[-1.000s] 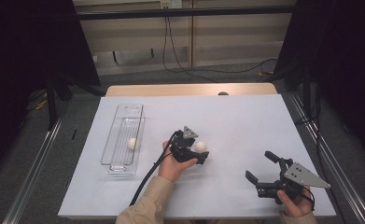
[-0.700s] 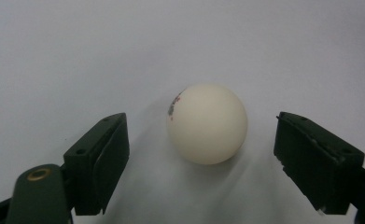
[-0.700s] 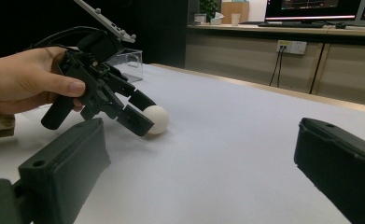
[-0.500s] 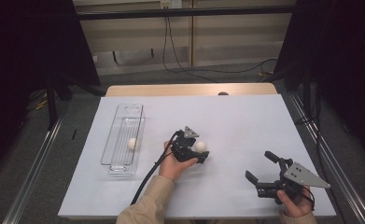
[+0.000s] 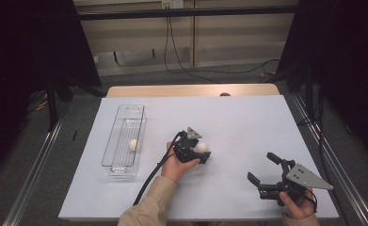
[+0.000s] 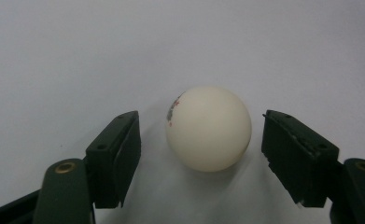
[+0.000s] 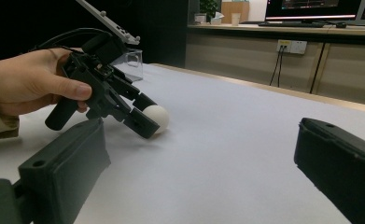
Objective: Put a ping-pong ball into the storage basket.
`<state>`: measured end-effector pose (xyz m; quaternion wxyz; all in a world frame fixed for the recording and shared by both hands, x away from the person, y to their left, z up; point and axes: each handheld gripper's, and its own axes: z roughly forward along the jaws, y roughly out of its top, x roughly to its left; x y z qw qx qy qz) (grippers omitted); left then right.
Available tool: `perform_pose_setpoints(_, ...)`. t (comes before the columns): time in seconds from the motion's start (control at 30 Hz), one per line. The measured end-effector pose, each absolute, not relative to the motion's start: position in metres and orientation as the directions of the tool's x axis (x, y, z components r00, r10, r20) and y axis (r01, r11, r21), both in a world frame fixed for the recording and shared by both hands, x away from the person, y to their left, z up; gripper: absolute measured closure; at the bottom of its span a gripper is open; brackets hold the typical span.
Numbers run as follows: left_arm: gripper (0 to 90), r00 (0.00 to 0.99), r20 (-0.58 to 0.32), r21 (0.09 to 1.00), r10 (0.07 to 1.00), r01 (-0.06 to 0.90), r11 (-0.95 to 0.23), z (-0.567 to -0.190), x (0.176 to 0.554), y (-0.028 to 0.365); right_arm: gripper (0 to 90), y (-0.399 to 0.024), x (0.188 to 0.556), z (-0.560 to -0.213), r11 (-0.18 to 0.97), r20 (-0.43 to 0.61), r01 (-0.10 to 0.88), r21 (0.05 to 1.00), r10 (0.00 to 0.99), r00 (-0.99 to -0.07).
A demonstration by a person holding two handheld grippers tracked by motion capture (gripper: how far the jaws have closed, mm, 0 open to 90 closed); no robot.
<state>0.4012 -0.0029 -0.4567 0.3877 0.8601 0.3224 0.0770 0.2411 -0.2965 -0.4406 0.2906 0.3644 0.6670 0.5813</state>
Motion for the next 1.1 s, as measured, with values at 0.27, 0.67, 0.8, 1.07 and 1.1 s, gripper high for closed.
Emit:
perform_pose_setpoints(0.27, 33.9, 0.776, -0.120, 0.718, 0.619, 0.498, -0.486, -0.4564, 0.4025, -0.0026, 1.7, -0.2963, 0.2411, -0.4407, 0.058, 0.037, 0.149, 0.987, 0.825, -0.565)
perform_pose_setpoints(0.67, 41.4, 0.784, -0.117, 0.713, 0.610, 0.494, -0.498, -0.4574, 0.4023, -0.0041, 1.7, -0.2963, 0.2412, -0.4409, 0.059, 0.036, 0.149, 0.987, 0.825, -0.564)
perform_pose_setpoints(0.8, 44.2, 0.786, -0.120, 0.712, 0.607, 0.494, -0.500, -0.4578, 0.4021, -0.0048, 1.7, -0.2963, 0.2411, -0.4408, 0.059, 0.036, 0.148, 0.987, 0.825, -0.565)
perform_pose_setpoints(1.07, 50.3, 0.790, -0.124, 0.709, 0.601, 0.494, -0.503, -0.4570, 0.4022, -0.0039, 1.7, -0.2963, 0.2411, -0.4407, 0.060, 0.035, 0.148, 0.987, 0.825, -0.564)
perform_pose_setpoints(1.1, 50.5, 0.789, -0.122, 0.709, 0.602, 0.494, -0.503, -0.4570, 0.4019, -0.0041, 1.7, -0.2964, 0.2412, -0.4408, 0.061, 0.033, 0.147, 0.987, 0.825, -0.564)
